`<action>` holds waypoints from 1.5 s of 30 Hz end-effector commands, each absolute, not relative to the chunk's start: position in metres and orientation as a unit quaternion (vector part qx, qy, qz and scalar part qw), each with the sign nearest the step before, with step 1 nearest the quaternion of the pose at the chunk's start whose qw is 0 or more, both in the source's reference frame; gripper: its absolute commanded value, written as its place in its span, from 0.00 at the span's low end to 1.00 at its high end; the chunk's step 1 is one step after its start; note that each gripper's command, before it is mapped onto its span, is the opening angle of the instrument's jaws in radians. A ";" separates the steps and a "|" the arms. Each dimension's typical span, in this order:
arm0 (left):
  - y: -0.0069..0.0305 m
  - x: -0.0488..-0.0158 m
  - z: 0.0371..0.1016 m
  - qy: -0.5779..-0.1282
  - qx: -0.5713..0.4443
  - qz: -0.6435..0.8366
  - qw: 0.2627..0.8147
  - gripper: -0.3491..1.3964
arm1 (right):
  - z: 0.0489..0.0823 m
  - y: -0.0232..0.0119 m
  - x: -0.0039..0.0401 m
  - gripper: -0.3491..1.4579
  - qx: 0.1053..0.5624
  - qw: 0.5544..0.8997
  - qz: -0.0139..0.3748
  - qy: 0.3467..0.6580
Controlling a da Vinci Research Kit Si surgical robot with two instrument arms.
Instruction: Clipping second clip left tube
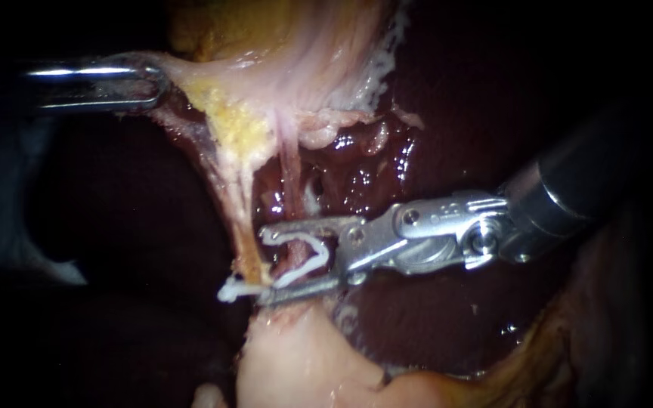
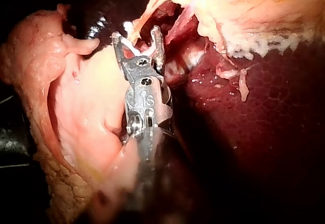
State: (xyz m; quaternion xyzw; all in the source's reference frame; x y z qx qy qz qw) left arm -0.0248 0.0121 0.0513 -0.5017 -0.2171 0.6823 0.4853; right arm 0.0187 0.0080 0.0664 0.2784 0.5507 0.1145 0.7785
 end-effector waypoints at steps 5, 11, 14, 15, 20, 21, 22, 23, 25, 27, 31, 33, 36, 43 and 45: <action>0.0121 -0.0248 0.0513 -0.217 -0.502 0.682 0.485 0.00 | 0.0660 0.0077 0.0202 0.47 0.293 0.765 0.111 0.563; 0.0121 -0.0248 0.0513 -0.217 -0.502 0.682 0.485 0.00 | 0.0656 0.0071 0.0222 0.47 0.306 0.757 0.105 0.569; 0.0121 -0.0249 0.0513 -0.217 -0.502 0.682 0.485 0.00 | 0.0656 0.0069 0.0232 0.46 0.308 0.755 0.100 0.571; 0.0121 -0.0249 0.0513 -0.217 -0.502 0.682 0.485 0.00 | 0.0656 0.0068 0.0235 0.46 0.308 0.755 0.099 0.571; 0.0121 -0.0249 0.0513 -0.217 -0.502 0.682 0.485 0.00 | 0.0659 0.0062 0.0245 0.46 0.312 0.754 0.100 0.570; 0.0121 -0.0249 0.0513 -0.217 -0.502 0.682 0.485 0.00 | 0.0660 0.0060 0.0246 0.46 0.312 0.754 0.099 0.570; 0.0121 -0.0249 0.0513 -0.217 -0.502 0.682 0.486 0.00 | 0.0660 0.0059 0.0247 0.46 0.314 0.753 0.101 0.569; 0.0121 -0.0249 0.0513 -0.217 -0.502 0.682 0.486 0.00 | 0.0660 0.0058 0.0248 0.46 0.314 0.753 0.100 0.569; 0.0121 -0.0250 0.0513 -0.217 -0.502 0.682 0.486 0.00 | 0.0659 0.0056 0.0249 0.46 0.317 0.752 0.100 0.569; 0.0121 -0.0250 0.0513 -0.217 -0.502 0.682 0.486 0.00 | 0.0658 0.0054 0.0250 0.46 0.321 0.751 0.099 0.569; 0.0121 -0.0250 0.0513 -0.217 -0.502 0.682 0.486 0.00 | 0.0652 0.0048 0.0251 0.46 0.325 0.749 0.097 0.569; 0.0121 -0.0250 0.0513 -0.217 -0.502 0.682 0.486 0.00 | 0.0649 0.0045 0.0252 0.46 0.327 0.749 0.094 0.569; 0.0121 -0.0250 0.0513 -0.217 -0.502 0.682 0.486 0.00 | 0.0640 0.0036 0.0255 0.47 0.332 0.747 0.091 0.569; 0.0121 -0.0249 0.0513 -0.217 -0.502 0.682 0.486 0.00 | 0.0620 0.0017 0.0260 0.46 0.347 0.741 0.080 0.570; 0.0121 -0.0249 0.0513 -0.217 -0.502 0.682 0.486 0.00 | 0.0616 0.0014 0.0260 0.45 0.351 0.739 0.077 0.570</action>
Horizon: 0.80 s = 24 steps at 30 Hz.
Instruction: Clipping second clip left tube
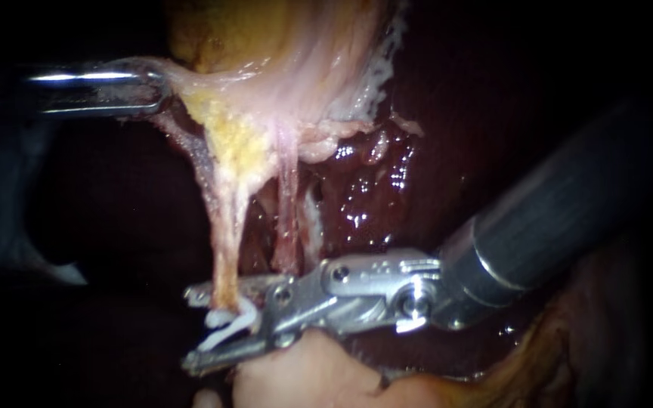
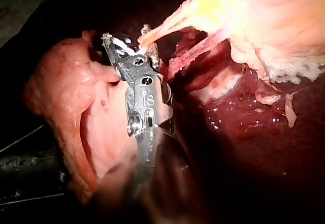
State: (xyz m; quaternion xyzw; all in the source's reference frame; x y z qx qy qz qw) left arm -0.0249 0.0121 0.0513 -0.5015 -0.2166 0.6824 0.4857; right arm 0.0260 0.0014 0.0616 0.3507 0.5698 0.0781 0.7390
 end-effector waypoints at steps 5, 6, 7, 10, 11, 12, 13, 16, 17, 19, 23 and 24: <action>0.0121 -0.0249 0.0513 -0.217 -0.502 0.682 0.486 0.00 | 0.0614 0.0011 0.0260 0.44 0.357 0.737 0.083 0.569; 0.0121 -0.0249 0.0513 -0.217 -0.502 0.682 0.486 0.00 | 0.0614 0.0011 0.0259 0.43 0.359 0.736 0.085 0.568; 0.0121 -0.0249 0.0513 -0.217 -0.502 0.682 0.486 0.00 | 0.0615 0.0011 0.0258 0.42 0.362 0.735 0.089 0.566; 0.0121 -0.0249 0.0513 -0.217 -0.502 0.682 0.486 0.00 | 0.0616 0.0011 0.0255 0.36 0.366 0.734 0.093 0.564; 0.0121 -0.0249 0.0513 -0.217 -0.502 0.682 0.486 0.00 | 0.0617 0.0012 0.0254 0.33 0.366 0.734 0.092 0.564; 0.0121 -0.0249 0.0513 -0.217 -0.502 0.682 0.486 0.00 | 0.0617 0.0012 0.0253 0.29 0.368 0.734 0.095 0.563; 0.0121 -0.0249 0.0513 -0.217 -0.502 0.682 0.486 0.00 | 0.0618 0.0013 0.0253 0.24 0.368 0.733 0.095 0.564; 0.0121 -0.0250 0.0513 -0.217 -0.502 0.682 0.486 0.00 | 0.0621 0.0016 0.0252 0.18 0.369 0.733 0.097 0.563; 0.0121 -0.0250 0.0513 -0.217 -0.502 0.682 0.486 0.00 | 0.0622 0.0017 0.0251 0.14 0.369 0.733 0.097 0.563; 0.0121 -0.0250 0.0513 -0.217 -0.502 0.682 0.486 0.00 | 0.0623 0.0018 0.0251 0.10 0.369 0.733 0.097 0.562; 0.0121 -0.0250 0.0513 -0.217 -0.502 0.682 0.486 0.00 | 0.0625 0.0020 0.0250 0.00 0.390 0.734 0.122 0.543; 0.0121 -0.0250 0.0513 -0.217 -0.502 0.682 0.486 0.00 | 0.0626 0.0020 0.0250 0.00 0.389 0.739 0.121 0.537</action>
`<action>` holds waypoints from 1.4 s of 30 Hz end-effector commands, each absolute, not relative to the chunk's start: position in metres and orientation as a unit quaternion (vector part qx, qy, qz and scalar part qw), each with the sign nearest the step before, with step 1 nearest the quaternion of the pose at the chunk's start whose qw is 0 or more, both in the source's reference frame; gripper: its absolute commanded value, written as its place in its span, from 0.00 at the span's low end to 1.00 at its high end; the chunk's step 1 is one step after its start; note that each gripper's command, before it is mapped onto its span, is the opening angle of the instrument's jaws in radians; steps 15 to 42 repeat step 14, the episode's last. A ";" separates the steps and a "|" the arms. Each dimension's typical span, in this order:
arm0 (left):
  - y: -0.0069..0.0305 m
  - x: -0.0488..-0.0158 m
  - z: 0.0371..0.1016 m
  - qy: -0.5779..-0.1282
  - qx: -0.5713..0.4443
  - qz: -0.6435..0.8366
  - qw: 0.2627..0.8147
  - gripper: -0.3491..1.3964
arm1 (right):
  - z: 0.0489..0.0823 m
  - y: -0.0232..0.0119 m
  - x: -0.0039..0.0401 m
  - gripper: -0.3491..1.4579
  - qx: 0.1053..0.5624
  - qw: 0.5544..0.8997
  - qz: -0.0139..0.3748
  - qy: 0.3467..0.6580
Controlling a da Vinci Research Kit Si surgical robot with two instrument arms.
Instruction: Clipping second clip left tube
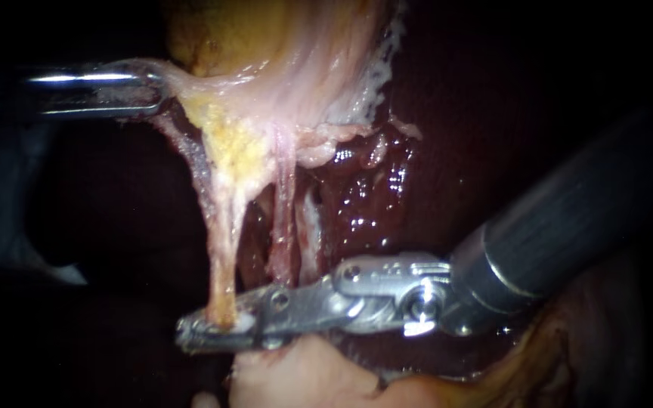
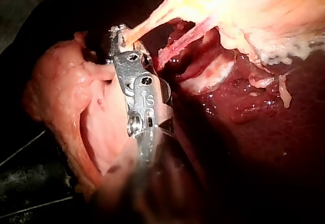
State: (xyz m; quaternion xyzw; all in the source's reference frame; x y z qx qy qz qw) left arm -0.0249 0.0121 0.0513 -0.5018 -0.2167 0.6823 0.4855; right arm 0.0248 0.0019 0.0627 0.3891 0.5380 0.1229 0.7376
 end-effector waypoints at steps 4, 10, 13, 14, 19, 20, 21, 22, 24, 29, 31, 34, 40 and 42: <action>0.0121 -0.0250 0.0513 -0.217 -0.502 0.682 0.486 0.00 | 0.0628 0.0021 0.0249 0.00 0.392 0.750 0.116 0.521; 0.0121 -0.0250 0.0513 -0.216 -0.502 0.682 0.486 0.00 | 0.0630 0.0023 0.0248 0.00 0.394 0.749 0.117 0.519; 0.0121 -0.0250 0.0514 -0.217 -0.502 0.682 0.486 0.00 | 0.0631 0.0023 0.0248 0.00 0.396 0.749 0.116 0.519; 0.0121 -0.0250 0.0514 -0.217 -0.502 0.682 0.486 0.00 | 0.0631 0.0024 0.0249 0.00 0.396 0.748 0.116 0.521; 0.0121 -0.0250 0.0514 -0.217 -0.502 0.682 0.486 0.00 | 0.0631 0.0024 0.0249 0.00 0.396 0.748 0.116 0.521; 0.0121 -0.0250 0.0514 -0.217 -0.502 0.682 0.486 0.00 | 0.0631 0.0024 0.0249 0.00 0.396 0.748 0.116 0.521; 0.0121 -0.0250 0.0514 -0.217 -0.502 0.682 0.486 0.00 | 0.0631 0.0024 0.0249 0.00 0.396 0.748 0.116 0.521; 0.0121 -0.0250 0.0514 -0.217 -0.502 0.682 0.486 0.00 | 0.0631 0.0024 0.0249 0.00 0.396 0.748 0.116 0.521; 0.0121 -0.0250 0.0514 -0.217 -0.502 0.682 0.486 0.00 | 0.0631 0.0024 0.0249 0.00 0.396 0.748 0.116 0.521; 0.0121 -0.0250 0.0514 -0.217 -0.502 0.682 0.486 0.00 | 0.0631 0.0024 0.0249 0.00 0.396 0.748 0.116 0.521; 0.0121 -0.0250 0.0514 -0.217 -0.502 0.682 0.486 0.00 | 0.0631 0.0024 0.0249 0.00 0.396 0.748 0.116 0.521; 0.0121 -0.0250 0.0514 -0.217 -0.502 0.682 0.486 0.00 | 0.0631 0.0024 0.0249 0.00 0.396 0.748 0.116 0.521; 0.0121 -0.0250 0.0514 -0.217 -0.502 0.682 0.486 0.00 | 0.0631 0.0024 0.0249 0.00 0.396 0.748 0.116 0.521; 0.0121 -0.0250 0.0514 -0.217 -0.502 0.682 0.486 0.00 | 0.0631 0.0024 0.0249 0.00 0.396 0.748 0.116 0.521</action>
